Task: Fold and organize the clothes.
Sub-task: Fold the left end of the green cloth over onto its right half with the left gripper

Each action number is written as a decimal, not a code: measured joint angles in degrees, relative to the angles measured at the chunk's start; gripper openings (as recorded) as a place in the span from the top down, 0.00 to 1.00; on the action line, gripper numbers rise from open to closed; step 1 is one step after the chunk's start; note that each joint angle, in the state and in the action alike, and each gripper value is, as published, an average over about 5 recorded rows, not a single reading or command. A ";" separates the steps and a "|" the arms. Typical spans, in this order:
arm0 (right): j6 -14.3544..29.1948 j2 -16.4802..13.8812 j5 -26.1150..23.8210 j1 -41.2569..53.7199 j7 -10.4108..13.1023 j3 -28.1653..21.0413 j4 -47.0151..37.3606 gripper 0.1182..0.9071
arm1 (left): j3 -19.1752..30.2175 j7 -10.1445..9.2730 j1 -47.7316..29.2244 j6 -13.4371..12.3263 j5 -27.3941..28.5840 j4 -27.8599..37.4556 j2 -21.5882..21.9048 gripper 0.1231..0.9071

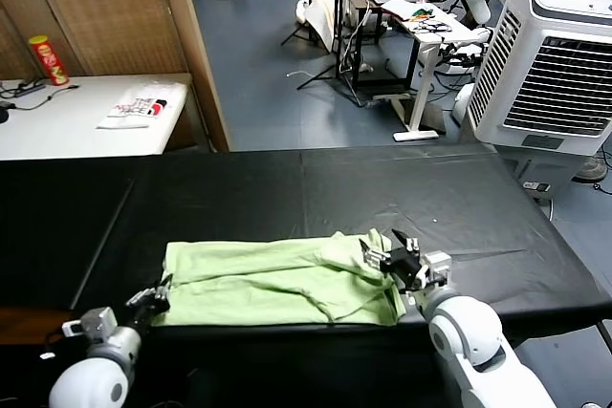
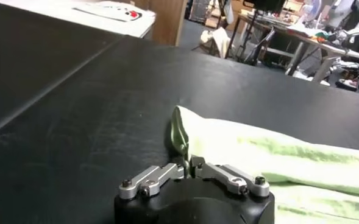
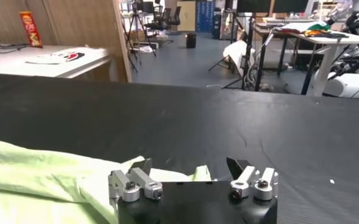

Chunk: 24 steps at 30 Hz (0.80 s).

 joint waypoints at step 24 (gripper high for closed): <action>1.98 1.87 -4.32 -3.18 0.01 1.79 1.19 0.14 | -10.51 -4.89 1.10 5.93 -0.33 -2.82 5.84 0.95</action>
